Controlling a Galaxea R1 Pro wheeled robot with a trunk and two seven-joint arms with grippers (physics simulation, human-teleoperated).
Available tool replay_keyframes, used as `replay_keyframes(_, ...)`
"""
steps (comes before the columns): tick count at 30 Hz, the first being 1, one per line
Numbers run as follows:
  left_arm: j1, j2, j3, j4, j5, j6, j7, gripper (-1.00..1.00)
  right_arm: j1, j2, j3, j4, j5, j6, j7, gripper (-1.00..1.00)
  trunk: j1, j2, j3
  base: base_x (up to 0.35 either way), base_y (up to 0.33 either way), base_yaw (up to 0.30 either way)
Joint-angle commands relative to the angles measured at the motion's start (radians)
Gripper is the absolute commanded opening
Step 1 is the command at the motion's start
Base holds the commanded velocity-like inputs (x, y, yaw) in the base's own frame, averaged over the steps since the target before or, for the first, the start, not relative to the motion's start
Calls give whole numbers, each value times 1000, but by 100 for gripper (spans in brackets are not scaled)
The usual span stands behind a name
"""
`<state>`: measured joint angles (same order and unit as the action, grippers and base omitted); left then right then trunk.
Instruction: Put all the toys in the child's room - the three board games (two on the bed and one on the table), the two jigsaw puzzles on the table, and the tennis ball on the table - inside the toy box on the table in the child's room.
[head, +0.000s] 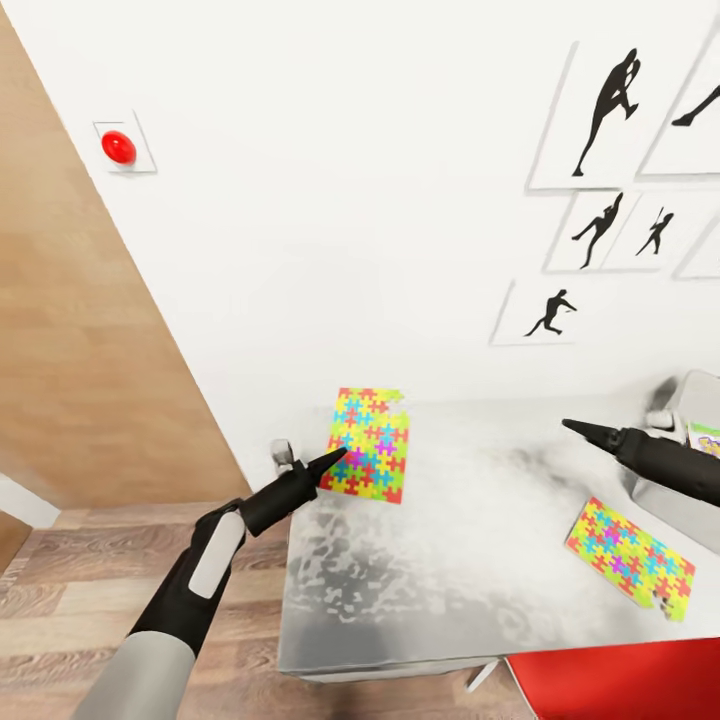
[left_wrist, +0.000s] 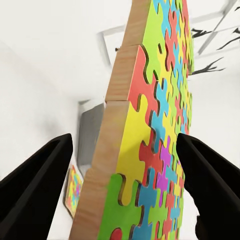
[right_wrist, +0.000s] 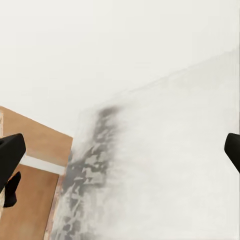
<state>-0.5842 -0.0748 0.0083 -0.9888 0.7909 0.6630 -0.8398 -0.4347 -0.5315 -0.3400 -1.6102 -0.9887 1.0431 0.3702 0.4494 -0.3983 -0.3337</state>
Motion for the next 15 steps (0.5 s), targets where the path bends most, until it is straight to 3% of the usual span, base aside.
replay_keyframes(1, 0, -1, -2, -2, 5, 6, -1, -100, 0, -7, -12, -1, 10, 4, 25, 100, 1, -2, -2, 0, 0, -244)
replay_keyframes(8, 3, -2, -11, -22, 5, 4, 1, -100, 11, -38, -47, -3, 10, 4, 73, 100, 1, -2, -2, 0, 0, -262)
replay_keyframes(15, 6, -6, -14, -59, 5, 5, 4, -100, 15, -47, -74, -3, 10, 4, 86, 100, 1, -2, -2, 0, 0, -278)
